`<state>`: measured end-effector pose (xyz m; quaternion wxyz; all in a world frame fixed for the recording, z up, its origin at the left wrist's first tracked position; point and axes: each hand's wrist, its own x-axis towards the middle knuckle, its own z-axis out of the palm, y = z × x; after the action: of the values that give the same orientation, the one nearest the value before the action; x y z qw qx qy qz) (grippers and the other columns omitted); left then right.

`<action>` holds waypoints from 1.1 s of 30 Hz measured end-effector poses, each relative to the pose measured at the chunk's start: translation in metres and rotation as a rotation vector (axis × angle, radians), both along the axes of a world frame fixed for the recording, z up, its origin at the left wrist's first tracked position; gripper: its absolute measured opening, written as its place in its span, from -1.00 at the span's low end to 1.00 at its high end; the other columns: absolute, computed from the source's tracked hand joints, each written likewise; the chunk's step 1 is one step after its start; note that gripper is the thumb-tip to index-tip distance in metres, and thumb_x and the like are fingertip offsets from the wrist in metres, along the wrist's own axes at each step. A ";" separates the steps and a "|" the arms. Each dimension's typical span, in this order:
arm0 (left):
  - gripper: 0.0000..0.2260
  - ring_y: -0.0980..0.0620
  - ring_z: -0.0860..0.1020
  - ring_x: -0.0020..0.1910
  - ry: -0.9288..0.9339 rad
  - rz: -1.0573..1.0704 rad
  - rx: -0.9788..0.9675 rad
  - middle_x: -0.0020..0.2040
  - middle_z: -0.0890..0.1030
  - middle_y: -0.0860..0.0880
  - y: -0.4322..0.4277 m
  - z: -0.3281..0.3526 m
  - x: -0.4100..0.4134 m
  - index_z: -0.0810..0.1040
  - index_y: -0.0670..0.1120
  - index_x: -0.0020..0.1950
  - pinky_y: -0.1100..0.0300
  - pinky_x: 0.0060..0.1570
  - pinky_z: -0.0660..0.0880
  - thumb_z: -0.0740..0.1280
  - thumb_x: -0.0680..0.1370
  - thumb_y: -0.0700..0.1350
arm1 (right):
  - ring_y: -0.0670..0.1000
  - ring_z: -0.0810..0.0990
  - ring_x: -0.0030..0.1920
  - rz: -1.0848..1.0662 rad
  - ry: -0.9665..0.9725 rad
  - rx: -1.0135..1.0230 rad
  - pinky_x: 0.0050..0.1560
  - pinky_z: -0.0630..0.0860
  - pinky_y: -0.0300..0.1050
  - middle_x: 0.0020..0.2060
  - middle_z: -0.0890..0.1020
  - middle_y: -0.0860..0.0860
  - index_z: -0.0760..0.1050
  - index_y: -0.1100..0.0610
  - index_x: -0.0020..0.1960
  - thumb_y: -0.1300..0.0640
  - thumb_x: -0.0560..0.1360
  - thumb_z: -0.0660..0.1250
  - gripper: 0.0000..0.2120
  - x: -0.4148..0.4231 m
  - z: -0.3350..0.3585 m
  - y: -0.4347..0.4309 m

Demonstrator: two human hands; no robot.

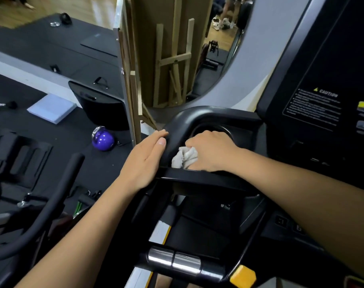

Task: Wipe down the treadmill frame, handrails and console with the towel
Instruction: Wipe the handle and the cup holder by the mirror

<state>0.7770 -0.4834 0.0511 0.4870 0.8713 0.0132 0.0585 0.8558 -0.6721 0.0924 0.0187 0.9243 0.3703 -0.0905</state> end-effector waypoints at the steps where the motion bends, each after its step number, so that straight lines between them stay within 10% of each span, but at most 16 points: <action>1: -0.51 0.20 0.36 0.42 0.019 0.001 0.002 0.42 0.46 0.13 0.000 0.000 0.000 0.47 0.01 0.43 0.21 0.44 0.24 0.02 0.61 0.17 | 0.07 0.58 -0.13 -0.021 0.037 -0.041 -0.15 0.49 -0.06 -0.28 0.50 -0.13 0.37 -0.05 -0.22 -0.22 0.31 0.33 -0.73 0.001 0.003 -0.009; 6: -0.40 0.26 0.24 0.49 0.082 -0.012 0.015 0.50 0.35 0.20 -0.001 -0.001 0.001 0.41 0.08 0.47 0.18 0.50 0.14 -0.03 0.54 0.30 | 0.06 0.48 -0.16 -0.051 0.073 -0.366 -0.20 0.36 -0.11 -0.27 0.41 -0.11 0.31 -0.14 -0.13 -0.16 0.26 0.40 -0.69 -0.001 0.043 -0.059; 17: -0.36 0.21 0.28 0.49 0.077 -0.025 -0.080 0.48 0.39 0.16 0.004 -0.002 0.001 0.42 0.06 0.47 0.04 0.51 0.17 -0.07 0.54 0.34 | 0.10 0.56 -0.16 0.109 -0.101 -0.108 -0.25 0.30 -0.07 -0.27 0.47 -0.09 0.29 -0.07 -0.22 -0.26 0.35 0.30 -0.69 -0.002 0.008 0.010; 24: -0.44 0.23 0.23 0.51 0.089 -0.035 -0.058 0.51 0.34 0.18 0.003 -0.003 0.001 0.40 0.07 0.49 0.06 0.53 0.13 -0.06 0.59 0.25 | 0.08 0.57 -0.11 0.106 -0.080 -0.445 -0.23 0.31 -0.09 -0.20 0.50 -0.09 0.28 -0.08 -0.22 -0.13 0.38 0.31 -0.78 -0.002 0.036 -0.057; 33: -0.32 0.20 0.30 0.47 0.052 -0.043 -0.087 0.47 0.40 0.12 0.004 -0.004 0.003 0.45 0.04 0.44 0.08 0.51 0.18 -0.08 0.50 0.36 | 0.06 0.57 -0.14 0.200 -0.229 -0.144 -0.30 0.21 -0.09 -0.19 0.58 -0.08 0.36 -0.09 -0.17 -0.24 0.37 0.26 -0.76 -0.001 0.009 0.019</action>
<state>0.7798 -0.4794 0.0466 0.5251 0.8506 0.0098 0.0246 0.8544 -0.6532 0.1011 0.1360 0.8834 0.4484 -0.0086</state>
